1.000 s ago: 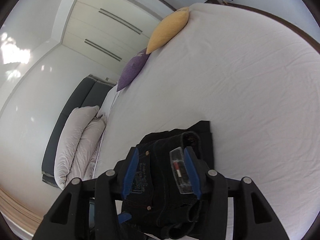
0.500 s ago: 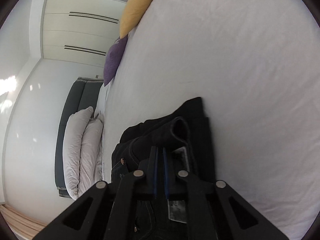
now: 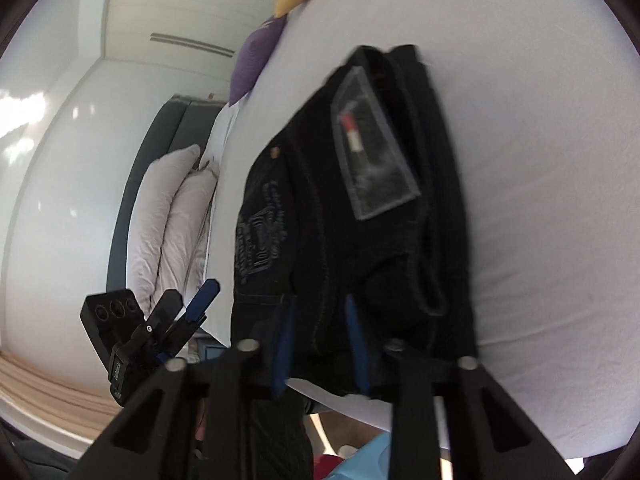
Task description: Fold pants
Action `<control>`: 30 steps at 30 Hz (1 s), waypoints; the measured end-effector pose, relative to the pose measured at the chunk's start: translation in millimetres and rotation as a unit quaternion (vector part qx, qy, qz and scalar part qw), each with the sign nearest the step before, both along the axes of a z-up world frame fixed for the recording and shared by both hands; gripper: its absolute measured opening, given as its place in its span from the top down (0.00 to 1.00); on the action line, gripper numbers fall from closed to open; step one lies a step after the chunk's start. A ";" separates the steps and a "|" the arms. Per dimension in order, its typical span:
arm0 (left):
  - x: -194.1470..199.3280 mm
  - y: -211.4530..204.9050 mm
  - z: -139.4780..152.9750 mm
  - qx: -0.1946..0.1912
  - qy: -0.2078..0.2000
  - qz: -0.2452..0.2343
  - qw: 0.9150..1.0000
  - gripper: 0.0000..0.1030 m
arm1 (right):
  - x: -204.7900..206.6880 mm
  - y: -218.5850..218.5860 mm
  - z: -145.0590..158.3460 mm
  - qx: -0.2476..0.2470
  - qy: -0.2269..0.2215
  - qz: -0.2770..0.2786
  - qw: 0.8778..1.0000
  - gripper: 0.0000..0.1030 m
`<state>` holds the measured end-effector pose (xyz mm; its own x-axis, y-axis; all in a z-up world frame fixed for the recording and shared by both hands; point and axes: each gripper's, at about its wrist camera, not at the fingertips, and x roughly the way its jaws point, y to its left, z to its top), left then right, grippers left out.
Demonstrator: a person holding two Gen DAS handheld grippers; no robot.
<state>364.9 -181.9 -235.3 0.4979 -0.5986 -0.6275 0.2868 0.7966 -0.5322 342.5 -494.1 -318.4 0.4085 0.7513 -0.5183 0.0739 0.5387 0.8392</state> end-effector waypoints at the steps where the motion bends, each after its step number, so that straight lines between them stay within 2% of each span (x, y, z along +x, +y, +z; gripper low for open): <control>1: 6.4 8.9 0.5 -0.002 0.005 0.010 1.000 0.30 | -5.2 -7.8 -4.4 0.005 0.007 -0.010 1.000 0.99; 4: 21.8 36.0 -8.5 -0.012 0.027 0.037 0.999 0.30 | -19.7 -16.4 -1.2 -0.001 0.002 -0.006 1.000 0.99; 5: 26.7 42.0 -11.2 -0.011 0.036 0.043 0.998 0.30 | -23.7 -18.0 4.9 -0.021 0.000 -0.002 1.000 0.93; 6: 31.0 47.4 -14.2 -0.011 0.044 0.044 0.998 0.30 | -26.6 -21.1 12.6 -0.025 -0.010 -0.002 1.000 0.81; 7: 35.8 50.7 -17.8 -0.010 0.053 0.042 0.998 0.30 | -29.6 -29.4 20.7 -0.030 -0.019 -0.010 0.999 0.50; 8: 38.8 54.3 -23.6 -0.010 0.065 0.036 0.997 0.30 | -31.9 -38.5 28.4 -0.040 -0.025 -0.023 0.999 0.35; 9: 43.3 55.9 -27.6 -0.010 0.075 0.032 0.997 0.30 | -32.2 -46.4 35.1 -0.044 -0.031 -0.032 0.998 0.25; 13: 65.7 55.7 -42.0 -0.020 0.104 0.014 0.994 0.30 | -10.4 -68.3 43.2 -0.044 -0.035 -0.044 0.997 0.25; 15: 77.8 55.0 -47.6 -0.029 0.121 0.006 0.992 0.30 | 6.3 -70.5 38.8 -0.043 -0.026 -0.034 0.998 0.25; 18: 93.6 47.3 -56.4 -0.020 0.144 -0.011 0.989 0.30 | 31.6 -64.9 30.2 -0.046 -0.016 -0.016 0.999 0.25; 21: 104.3 40.0 -63.1 -0.013 0.155 -0.029 0.987 0.30 | 49.7 -63.4 15.0 -0.043 0.002 -0.006 0.999 0.25; 23: 110.2 37.5 -67.3 -0.010 0.164 -0.031 0.986 0.32 | 57.1 -61.8 6.4 -0.043 0.014 -0.002 0.999 0.28; 24: 112.6 36.4 -69.6 -0.012 0.168 -0.034 0.985 0.32 | 60.3 -60.8 5.1 -0.039 0.014 0.000 0.999 0.31; 27: 117.7 32.1 -76.5 -0.005 0.179 -0.039 0.983 0.33 | 63.8 -59.4 5.7 -0.037 0.016 0.013 0.999 0.31; 30: 121.1 27.4 -78.7 -0.003 0.179 -0.048 0.983 0.37 | 70.6 -52.4 4.5 -0.043 0.024 0.029 0.998 0.31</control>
